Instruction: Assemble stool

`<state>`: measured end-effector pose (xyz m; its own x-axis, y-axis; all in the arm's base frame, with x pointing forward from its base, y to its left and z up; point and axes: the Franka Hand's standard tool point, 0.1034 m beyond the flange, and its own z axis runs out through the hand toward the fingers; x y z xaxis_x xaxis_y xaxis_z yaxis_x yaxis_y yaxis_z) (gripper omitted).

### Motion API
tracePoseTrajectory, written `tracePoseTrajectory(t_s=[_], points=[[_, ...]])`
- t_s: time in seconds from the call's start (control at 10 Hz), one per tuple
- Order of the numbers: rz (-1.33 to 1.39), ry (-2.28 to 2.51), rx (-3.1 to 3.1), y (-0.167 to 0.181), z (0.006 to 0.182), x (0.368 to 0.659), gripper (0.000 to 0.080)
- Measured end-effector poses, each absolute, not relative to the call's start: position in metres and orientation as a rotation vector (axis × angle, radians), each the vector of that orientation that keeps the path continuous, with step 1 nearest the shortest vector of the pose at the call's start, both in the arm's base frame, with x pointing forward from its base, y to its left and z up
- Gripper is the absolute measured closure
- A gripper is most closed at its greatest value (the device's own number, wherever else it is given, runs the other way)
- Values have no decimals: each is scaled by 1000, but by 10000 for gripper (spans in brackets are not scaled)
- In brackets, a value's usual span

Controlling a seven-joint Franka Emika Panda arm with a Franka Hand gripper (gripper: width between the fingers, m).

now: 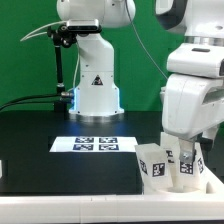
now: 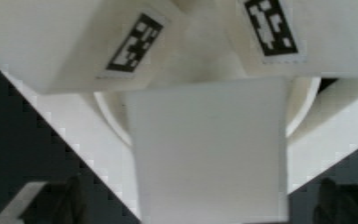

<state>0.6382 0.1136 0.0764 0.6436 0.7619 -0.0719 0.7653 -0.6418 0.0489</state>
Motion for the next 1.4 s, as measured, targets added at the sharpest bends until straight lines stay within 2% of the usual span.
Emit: tracePoseTrajectory(t_s=[0.3, 0.5, 0.6, 0.7, 1.1, 1.4], points=[[-63, 1261, 2794, 113, 74, 639, 151], [-63, 1233, 2806, 112, 74, 639, 403], [-61, 1187, 2825, 111, 74, 639, 403], [-55, 1059, 2874, 111, 74, 639, 465], [-33, 601, 3004, 110, 74, 640, 465], [-11, -48, 3112, 98, 73, 643, 464]])
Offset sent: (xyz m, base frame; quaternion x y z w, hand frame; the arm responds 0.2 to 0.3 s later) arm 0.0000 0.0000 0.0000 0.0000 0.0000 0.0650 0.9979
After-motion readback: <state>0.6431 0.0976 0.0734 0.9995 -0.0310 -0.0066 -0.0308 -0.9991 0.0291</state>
